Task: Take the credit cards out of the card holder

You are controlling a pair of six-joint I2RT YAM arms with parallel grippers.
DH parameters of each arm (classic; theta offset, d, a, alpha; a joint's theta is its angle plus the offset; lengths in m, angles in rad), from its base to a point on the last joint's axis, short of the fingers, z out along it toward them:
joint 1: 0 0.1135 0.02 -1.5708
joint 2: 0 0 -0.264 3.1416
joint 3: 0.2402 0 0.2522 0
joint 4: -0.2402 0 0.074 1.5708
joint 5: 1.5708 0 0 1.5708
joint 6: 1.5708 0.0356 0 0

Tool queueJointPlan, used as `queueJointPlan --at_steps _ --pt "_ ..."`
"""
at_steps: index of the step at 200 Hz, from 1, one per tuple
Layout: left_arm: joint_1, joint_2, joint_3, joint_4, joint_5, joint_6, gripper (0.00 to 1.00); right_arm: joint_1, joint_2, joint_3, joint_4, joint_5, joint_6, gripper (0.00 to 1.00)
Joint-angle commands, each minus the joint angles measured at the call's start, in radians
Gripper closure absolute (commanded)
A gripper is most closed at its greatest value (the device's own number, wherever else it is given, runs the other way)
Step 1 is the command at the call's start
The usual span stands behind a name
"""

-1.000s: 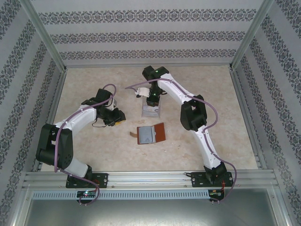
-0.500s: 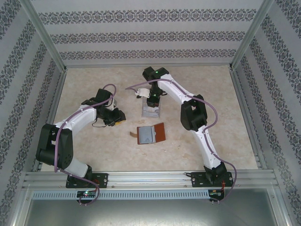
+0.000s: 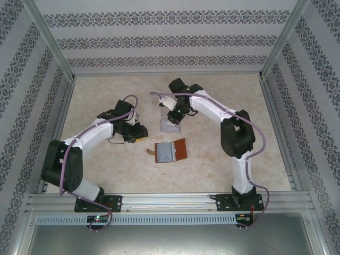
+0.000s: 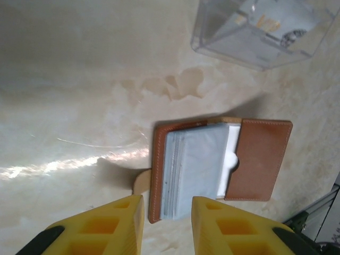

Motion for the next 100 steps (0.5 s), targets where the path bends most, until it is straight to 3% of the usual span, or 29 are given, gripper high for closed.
queueJointPlan --at_steps 1,60,100 --pt "-0.052 0.017 0.03 0.023 0.024 -0.026 0.71 0.008 -0.103 -0.141 0.181 -0.013 0.269 0.93" --pt "-0.141 0.1 0.004 0.081 0.033 -0.027 0.76 0.048 -0.301 -0.439 0.358 0.018 0.717 0.94" --pt "-0.143 0.128 -0.048 0.08 -0.022 0.009 0.8 0.088 -0.361 -0.57 0.473 -0.067 0.975 0.95"
